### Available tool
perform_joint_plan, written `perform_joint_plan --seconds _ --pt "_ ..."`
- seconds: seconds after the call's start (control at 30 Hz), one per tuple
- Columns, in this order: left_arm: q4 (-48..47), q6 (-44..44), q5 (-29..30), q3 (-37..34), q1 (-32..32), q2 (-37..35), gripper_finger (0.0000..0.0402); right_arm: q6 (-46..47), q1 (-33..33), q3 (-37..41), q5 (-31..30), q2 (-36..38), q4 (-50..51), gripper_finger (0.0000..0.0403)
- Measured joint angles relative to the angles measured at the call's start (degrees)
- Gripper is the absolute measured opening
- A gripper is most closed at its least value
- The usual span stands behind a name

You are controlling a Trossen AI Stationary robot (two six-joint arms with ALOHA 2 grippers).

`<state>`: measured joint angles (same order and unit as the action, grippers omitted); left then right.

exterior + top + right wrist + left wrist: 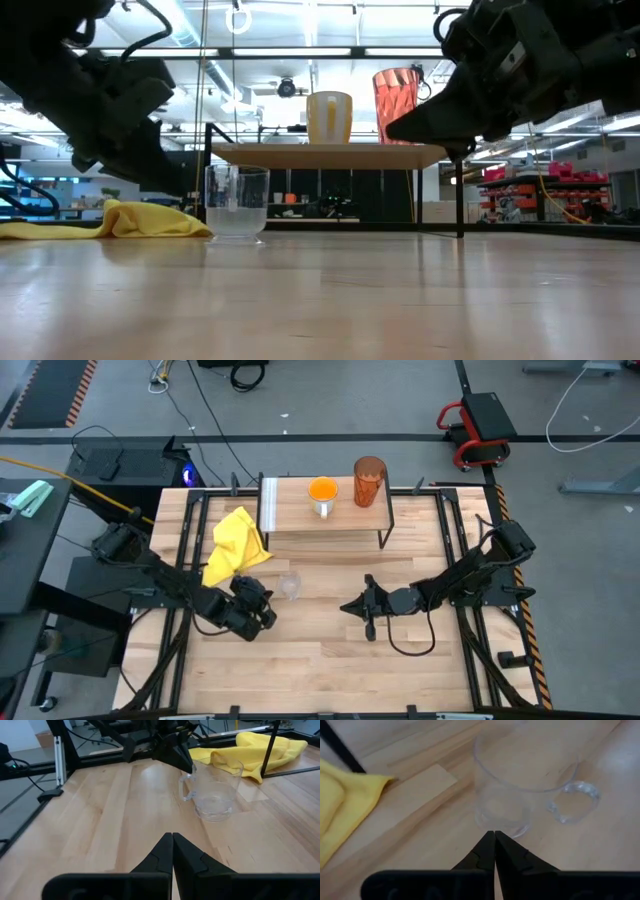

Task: Stack small to large cups/mugs on shelf
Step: Put the transparent mug on the shelf

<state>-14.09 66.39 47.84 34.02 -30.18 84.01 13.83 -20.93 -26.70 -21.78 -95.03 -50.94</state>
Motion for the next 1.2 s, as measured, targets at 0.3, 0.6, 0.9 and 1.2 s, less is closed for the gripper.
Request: perform_joint_plan --seconds 0.3,0.6,0.9,1.2 --pt "-1.3 2.4 0.0 0.0 -1.0 0.0 0.0022 1.3 -4.6 0.0 -0.3 7.5 6.7 0.0012" --pt "-1.2 2.5 1.0 0.0 -0.9 0.0 0.0021 -2.5 -18.2 0.0 -24.8 -0.4 0.4 0.0012" --pt "-0.3 2.5 2.4 0.0 -0.8 0.0 0.0024 -10.3 -9.8 -9.6 -17.7 -20.4 -14.6 0.0012" --pt "-0.3 2.1 2.3 0.0 -0.8 0.0 0.0030 -10.4 0.9 -14.4 -7.9 -23.0 -11.9 0.0026"
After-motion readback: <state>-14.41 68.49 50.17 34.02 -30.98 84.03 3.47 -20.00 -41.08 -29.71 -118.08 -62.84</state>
